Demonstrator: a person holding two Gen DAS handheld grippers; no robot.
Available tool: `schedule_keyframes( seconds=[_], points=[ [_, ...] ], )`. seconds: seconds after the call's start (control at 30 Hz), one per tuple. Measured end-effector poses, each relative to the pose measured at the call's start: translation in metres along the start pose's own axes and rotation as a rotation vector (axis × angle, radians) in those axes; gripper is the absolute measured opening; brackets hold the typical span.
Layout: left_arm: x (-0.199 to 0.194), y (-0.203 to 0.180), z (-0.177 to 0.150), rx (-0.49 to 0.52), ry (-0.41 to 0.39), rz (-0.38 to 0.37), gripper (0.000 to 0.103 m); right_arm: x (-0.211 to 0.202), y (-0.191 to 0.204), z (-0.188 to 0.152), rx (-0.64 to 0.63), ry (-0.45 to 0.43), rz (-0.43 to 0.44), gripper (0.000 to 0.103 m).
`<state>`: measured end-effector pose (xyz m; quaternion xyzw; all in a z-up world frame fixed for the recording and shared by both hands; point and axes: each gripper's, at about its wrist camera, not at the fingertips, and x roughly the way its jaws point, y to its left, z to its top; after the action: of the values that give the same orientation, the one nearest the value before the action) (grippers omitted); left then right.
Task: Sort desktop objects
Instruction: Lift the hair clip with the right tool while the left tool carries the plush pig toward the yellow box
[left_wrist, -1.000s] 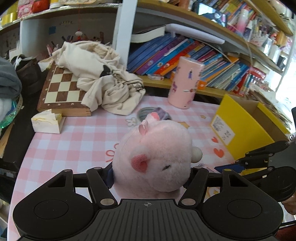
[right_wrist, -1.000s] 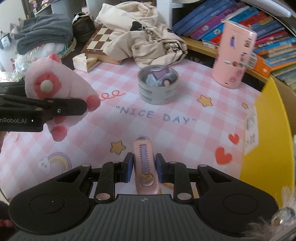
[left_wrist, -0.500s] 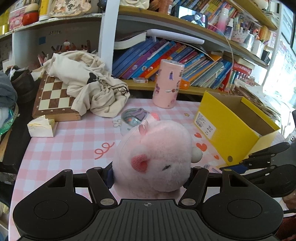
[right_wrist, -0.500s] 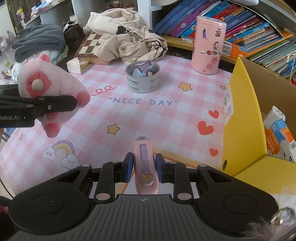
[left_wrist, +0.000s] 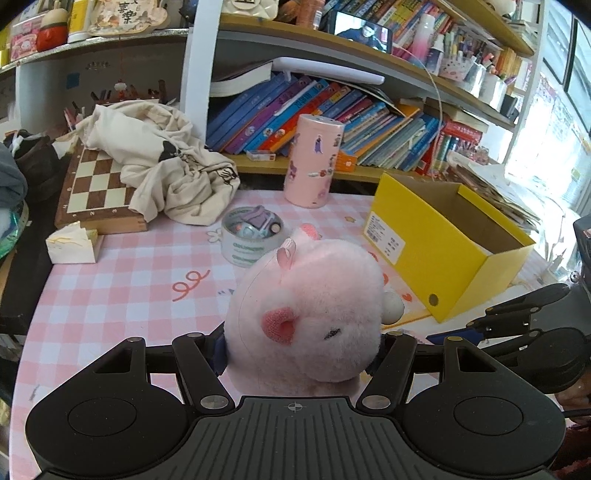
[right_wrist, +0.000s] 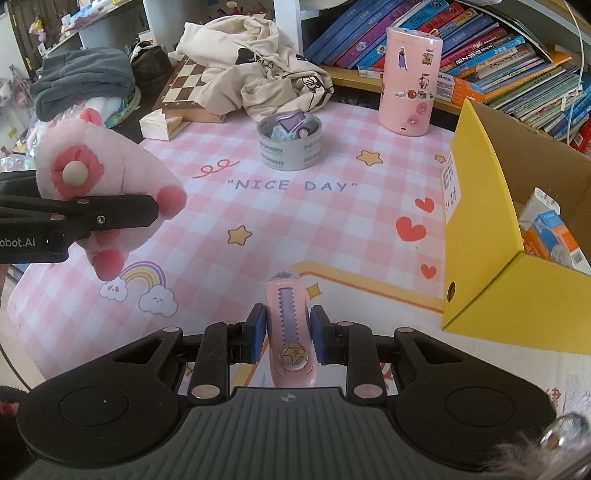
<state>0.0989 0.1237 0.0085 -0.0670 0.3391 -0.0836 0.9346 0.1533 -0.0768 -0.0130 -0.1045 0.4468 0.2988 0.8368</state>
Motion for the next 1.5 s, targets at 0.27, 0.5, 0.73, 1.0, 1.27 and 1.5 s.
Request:
schedule_keyframes(
  seconds=[0.27, 0.5, 0.73, 1.0, 1.27, 1.5],
  points=[
    [-0.004, -0.005, -0.005, 0.006, 0.003, -0.004, 0.065, -0.005, 0.0, -0.007, 0.009, 0.005, -0.005, 0.024],
    [-0.007, -0.023, -0.005, 0.044, 0.01, -0.031, 0.065, -0.015, -0.011, -0.014, 0.029, -0.001, -0.01, 0.024],
    [-0.003, -0.048, -0.002, 0.088, 0.024, -0.072, 0.065, -0.039, -0.04, -0.032, 0.099, -0.016, -0.052, 0.024],
    [0.011, -0.087, 0.002, 0.141, 0.048, -0.13, 0.065, -0.057, -0.074, -0.054, 0.172, -0.014, -0.087, 0.024],
    [0.027, -0.128, 0.007, 0.182, 0.068, -0.171, 0.065, -0.074, -0.107, -0.069, 0.207, -0.018, -0.107, 0.024],
    [0.044, -0.162, 0.012, 0.197, 0.085, -0.185, 0.065, -0.085, -0.142, -0.08, 0.228, -0.011, -0.116, 0.024]
  ],
)
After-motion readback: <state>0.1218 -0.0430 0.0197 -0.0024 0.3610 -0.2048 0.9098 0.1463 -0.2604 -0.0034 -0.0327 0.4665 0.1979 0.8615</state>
